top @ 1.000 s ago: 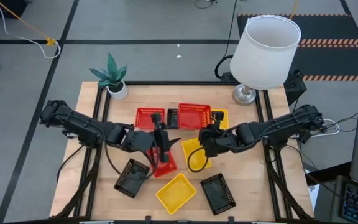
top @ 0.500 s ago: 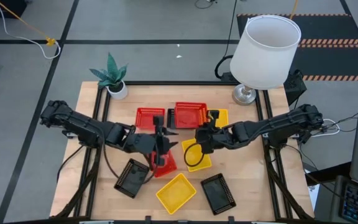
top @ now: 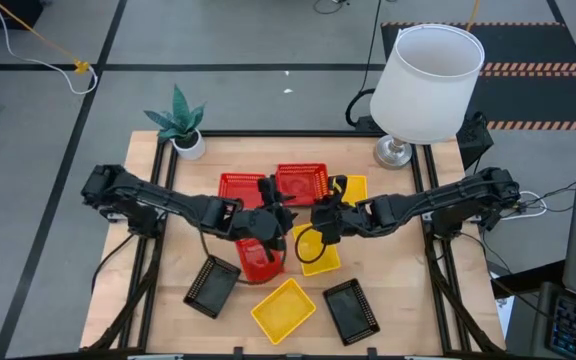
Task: Stack baskets by color
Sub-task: Stack the bottom right red bin on top of the top red bin
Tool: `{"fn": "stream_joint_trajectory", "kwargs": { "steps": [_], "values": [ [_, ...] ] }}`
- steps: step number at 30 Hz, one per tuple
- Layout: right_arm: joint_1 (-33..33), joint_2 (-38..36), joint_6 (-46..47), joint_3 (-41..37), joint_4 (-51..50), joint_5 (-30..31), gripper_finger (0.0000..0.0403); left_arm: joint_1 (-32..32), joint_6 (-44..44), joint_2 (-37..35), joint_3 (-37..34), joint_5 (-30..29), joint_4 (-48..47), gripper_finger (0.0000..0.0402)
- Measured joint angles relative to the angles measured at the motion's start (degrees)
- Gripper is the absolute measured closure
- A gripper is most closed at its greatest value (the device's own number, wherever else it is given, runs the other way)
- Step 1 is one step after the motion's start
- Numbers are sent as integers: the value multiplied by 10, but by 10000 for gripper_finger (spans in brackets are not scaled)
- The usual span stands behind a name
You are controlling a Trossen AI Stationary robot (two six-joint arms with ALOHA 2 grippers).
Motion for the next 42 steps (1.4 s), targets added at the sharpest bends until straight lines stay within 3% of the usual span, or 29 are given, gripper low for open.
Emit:
{"fn": "stream_joint_trajectory", "kwargs": {
  "steps": [5, 9, 13, 27, 33, 42],
  "values": [
    [-7, 0, -3, -1, -2, 0, 399, 20, 0, 30, 0, 0, 0, 102],
    [-9, 0, -4, -1, -4, 0, 398, 30, 0, 41, 0, 0, -1, 99],
    [-10, 0, -4, -1, -2, 1, 398, 37, 0, 42, 0, 0, 1, 135],
    [-5, 0, -17, -1, 11, -3, 398, 38, 22, 42, 0, 40, -17, 320],
    [5, 0, -41, -1, 18, 4, 363, 38, 31, 42, 0, 41, -18, 387],
    [30, -6, -54, 0, 28, 4, 272, 30, 33, 36, 0, 43, -22, 390]
  ]
}}
